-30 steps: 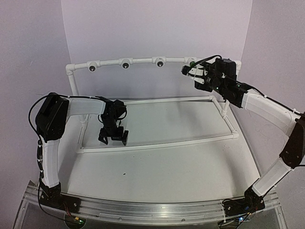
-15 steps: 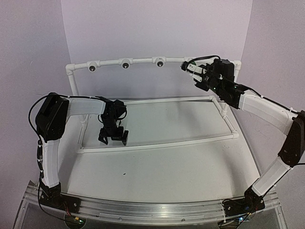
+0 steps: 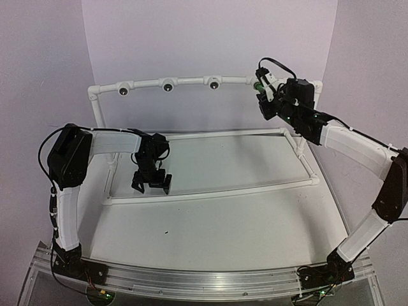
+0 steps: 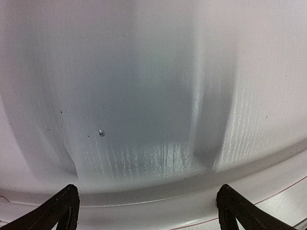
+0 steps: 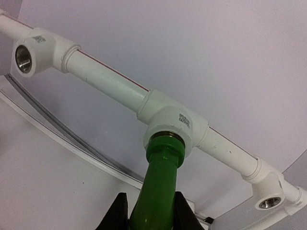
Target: Install the water faucets
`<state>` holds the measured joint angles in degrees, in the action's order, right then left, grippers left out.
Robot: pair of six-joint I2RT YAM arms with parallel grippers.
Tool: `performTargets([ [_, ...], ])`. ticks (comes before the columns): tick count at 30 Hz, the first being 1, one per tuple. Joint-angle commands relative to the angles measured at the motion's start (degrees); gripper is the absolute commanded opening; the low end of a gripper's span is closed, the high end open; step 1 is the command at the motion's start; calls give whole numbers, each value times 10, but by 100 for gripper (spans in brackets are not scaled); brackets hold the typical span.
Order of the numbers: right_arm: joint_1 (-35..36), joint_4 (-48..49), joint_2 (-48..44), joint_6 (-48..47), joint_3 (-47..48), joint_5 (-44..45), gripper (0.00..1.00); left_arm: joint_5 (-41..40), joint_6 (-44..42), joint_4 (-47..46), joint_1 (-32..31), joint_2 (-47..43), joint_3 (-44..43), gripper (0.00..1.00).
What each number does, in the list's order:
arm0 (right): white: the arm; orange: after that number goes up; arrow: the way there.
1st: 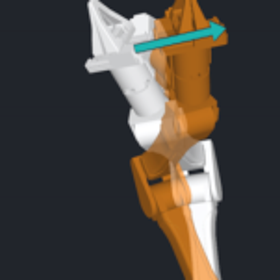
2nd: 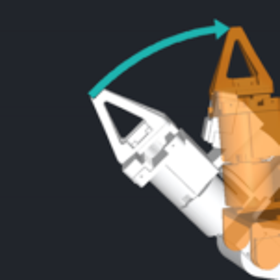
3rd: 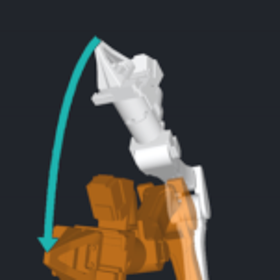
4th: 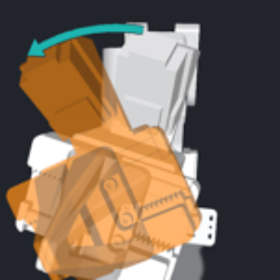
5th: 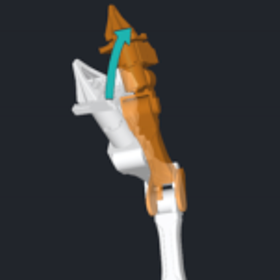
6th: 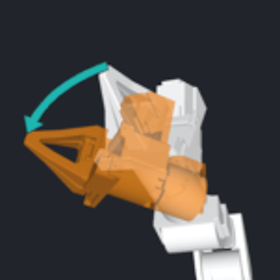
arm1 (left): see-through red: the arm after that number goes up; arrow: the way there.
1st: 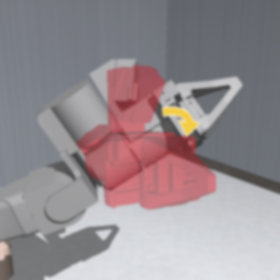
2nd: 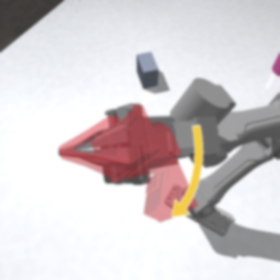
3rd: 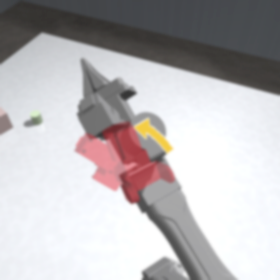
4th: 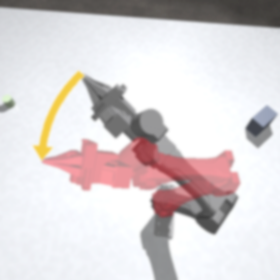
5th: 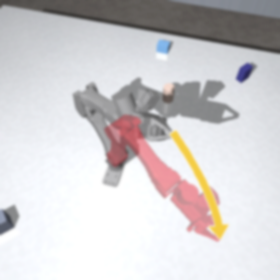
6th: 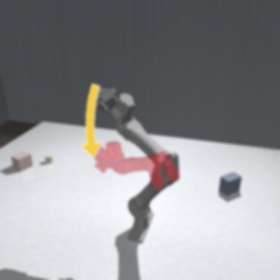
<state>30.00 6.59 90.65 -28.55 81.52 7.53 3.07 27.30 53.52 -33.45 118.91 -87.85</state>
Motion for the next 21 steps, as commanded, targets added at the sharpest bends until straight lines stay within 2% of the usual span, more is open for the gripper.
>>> performTargets([
  [1,5,-40,-4,223,5,-96,15,3,0,13,-3,-3,-8,99],
  [4,5,-29,-6,316,-3,-122,13,5,0,14,-3,-2,-9,99],
  [13,-5,29,-19,502,-19,-188,10,5,-3,20,-3,4,-17,99],
  [21,-56,71,-4,760,-25,-293,7,4,-2,27,-3,9,-24,99],
])
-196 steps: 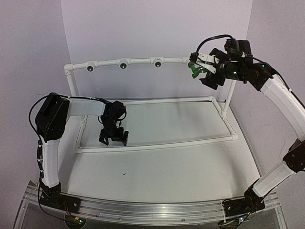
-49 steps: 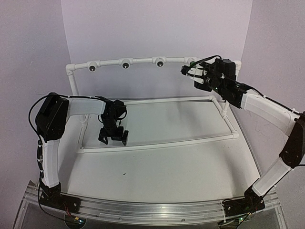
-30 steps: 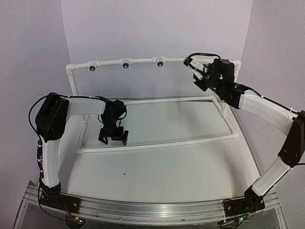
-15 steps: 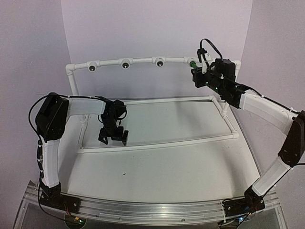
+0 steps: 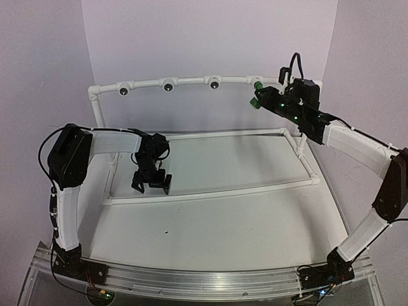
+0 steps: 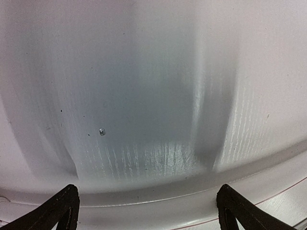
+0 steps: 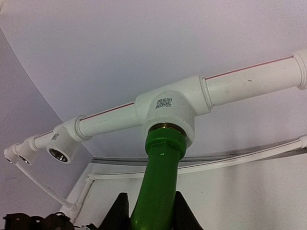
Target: Install the water faucets
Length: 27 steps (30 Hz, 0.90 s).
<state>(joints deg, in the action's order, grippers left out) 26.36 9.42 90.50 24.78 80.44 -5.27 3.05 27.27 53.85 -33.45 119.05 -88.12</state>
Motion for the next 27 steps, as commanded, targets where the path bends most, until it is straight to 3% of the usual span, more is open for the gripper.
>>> performTargets([
  [1,-27,62,-1,263,-24,-177,7,4,-2,25,-3,8,-22,99],
  [6,-52,152,5,397,-59,-236,5,6,-5,30,-3,10,-25,99],
  [18,-61,157,8,558,-46,-250,3,5,-11,49,-3,23,-43,99],
  [20,-61,155,6,567,-43,-254,13,5,-11,51,-2,24,-43,100],
  [24,-62,155,-2,541,-57,-261,59,5,-13,53,-3,27,-46,99],
  [27,-63,155,-12,501,-78,-269,80,6,-15,53,-3,31,-53,99],
])
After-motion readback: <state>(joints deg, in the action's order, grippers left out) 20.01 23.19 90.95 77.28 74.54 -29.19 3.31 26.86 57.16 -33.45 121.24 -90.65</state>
